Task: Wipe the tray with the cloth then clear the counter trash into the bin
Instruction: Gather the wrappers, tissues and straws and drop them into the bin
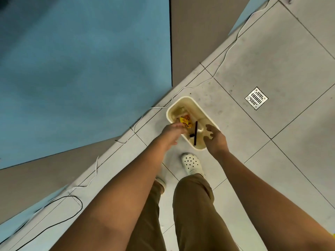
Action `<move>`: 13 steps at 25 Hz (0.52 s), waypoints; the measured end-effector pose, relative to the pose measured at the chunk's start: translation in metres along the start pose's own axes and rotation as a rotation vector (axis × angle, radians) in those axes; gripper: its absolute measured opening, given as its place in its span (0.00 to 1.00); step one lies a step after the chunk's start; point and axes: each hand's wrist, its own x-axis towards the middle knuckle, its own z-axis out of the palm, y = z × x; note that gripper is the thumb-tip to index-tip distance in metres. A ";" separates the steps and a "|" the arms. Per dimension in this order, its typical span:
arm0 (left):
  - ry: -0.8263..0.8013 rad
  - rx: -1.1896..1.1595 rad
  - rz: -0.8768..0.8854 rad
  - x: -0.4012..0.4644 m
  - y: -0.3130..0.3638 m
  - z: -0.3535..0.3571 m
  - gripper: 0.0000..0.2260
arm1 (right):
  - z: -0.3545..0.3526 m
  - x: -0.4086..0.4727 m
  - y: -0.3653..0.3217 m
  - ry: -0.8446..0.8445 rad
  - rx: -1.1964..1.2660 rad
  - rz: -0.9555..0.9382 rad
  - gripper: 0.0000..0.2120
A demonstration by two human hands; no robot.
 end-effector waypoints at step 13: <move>0.133 -0.131 0.317 -0.250 0.027 -0.064 0.11 | -0.040 -0.198 -0.158 -0.066 0.037 -0.394 0.15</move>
